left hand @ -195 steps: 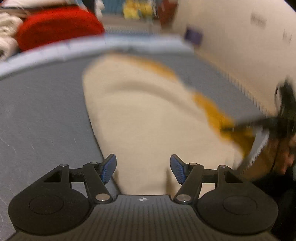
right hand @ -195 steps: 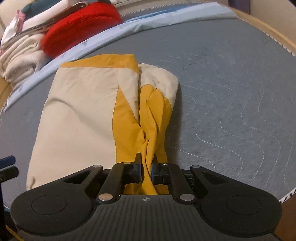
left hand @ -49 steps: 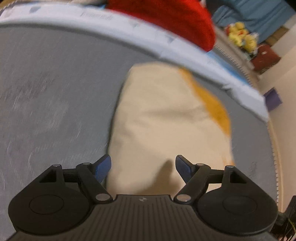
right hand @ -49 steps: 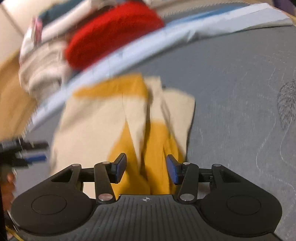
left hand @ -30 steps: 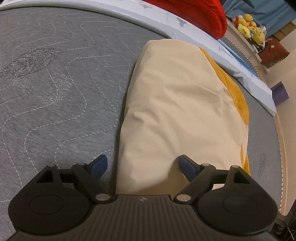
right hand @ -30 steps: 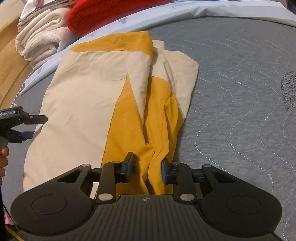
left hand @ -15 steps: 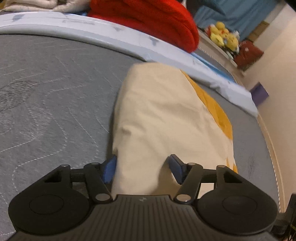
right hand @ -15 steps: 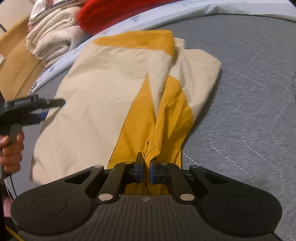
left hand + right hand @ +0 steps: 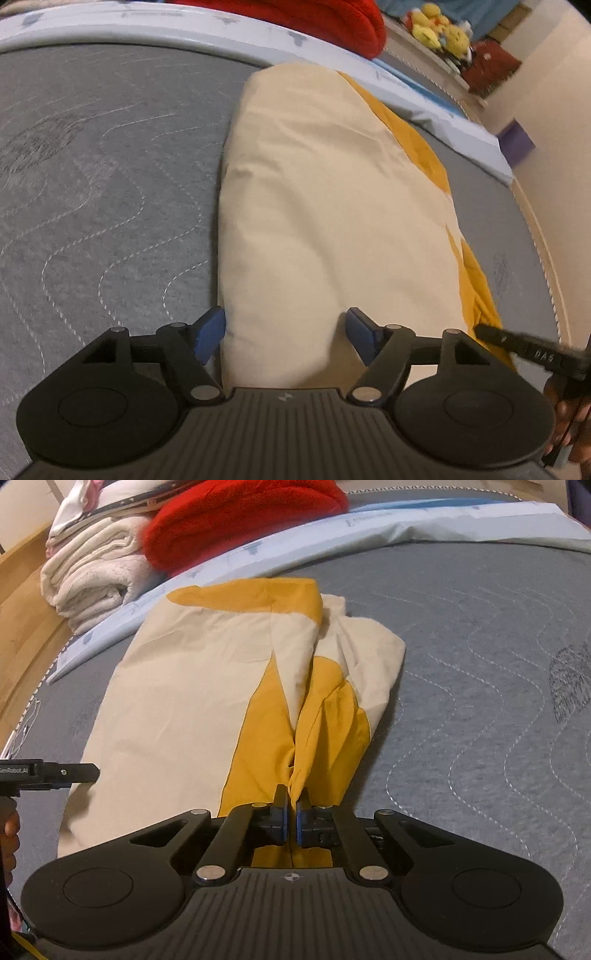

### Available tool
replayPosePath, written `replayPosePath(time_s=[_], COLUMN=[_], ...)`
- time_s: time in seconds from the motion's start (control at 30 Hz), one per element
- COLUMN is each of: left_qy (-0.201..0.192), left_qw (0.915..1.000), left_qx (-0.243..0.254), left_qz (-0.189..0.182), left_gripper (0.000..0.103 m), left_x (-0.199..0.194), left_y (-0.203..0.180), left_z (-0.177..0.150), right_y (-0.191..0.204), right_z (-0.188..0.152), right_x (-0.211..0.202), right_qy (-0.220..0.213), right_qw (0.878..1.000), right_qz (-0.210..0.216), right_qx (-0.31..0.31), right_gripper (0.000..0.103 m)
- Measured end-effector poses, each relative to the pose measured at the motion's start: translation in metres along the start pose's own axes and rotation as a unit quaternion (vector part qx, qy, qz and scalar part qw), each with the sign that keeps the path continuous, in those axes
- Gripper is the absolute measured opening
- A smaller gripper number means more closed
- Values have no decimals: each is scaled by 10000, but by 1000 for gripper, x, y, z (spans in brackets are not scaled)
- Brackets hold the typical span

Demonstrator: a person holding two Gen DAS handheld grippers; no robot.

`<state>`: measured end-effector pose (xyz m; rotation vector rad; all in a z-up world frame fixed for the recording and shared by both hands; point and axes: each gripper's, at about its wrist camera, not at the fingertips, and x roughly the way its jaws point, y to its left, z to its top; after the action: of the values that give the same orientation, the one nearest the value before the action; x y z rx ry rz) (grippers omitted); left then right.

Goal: Fold large clothes

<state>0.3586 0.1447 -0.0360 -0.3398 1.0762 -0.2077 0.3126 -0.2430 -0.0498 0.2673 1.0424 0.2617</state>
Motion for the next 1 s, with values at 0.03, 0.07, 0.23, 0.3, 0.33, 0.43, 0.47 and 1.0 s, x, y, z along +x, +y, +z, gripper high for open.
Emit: replayPosePath(time_s=[0.03,0.07,0.23,0.3,0.33,0.43,0.47,1.0], left_qy=[-1,-17,424,546,527,-69,-380,-2603], left_qw=[10000,10000,9990,9975,9962,9893,9857,9443], left_qx=[-68,-22,-9,206,457,1156,1317,1608], left_qz=[-15,11,158,386,525,886,984,1210], left_gripper=[76,76,83,83,82,83,87,103], left_x=[-2,-2,5,-8,-20,-69,-90,-244], left_y=[1,1,11,4,-4,-33,-43,-124], left_z=[-2,-5,-30,-35,-36,-47,-55,-274], right_y=[2,3,-2,-2,3,25,32,136], right_z=[-3,-5,-20,-21,-21,-23,-27,-227], right_x=[1,3,8,-5,-17,-73,-99,-267], right_qy=[5,23,91,73,-39,-811,-1143,-2862], right_qw=[10000,10000,9981,9964,9944,9796,9755,9428], right_qz=[-32,-68,-600,-837,-1039,-1712,-1758,-1507], right_qx=[14,-22,-75,-73,-202,-673,-663,-806], right_gripper=[8,9,44,44,44,44,44,102])
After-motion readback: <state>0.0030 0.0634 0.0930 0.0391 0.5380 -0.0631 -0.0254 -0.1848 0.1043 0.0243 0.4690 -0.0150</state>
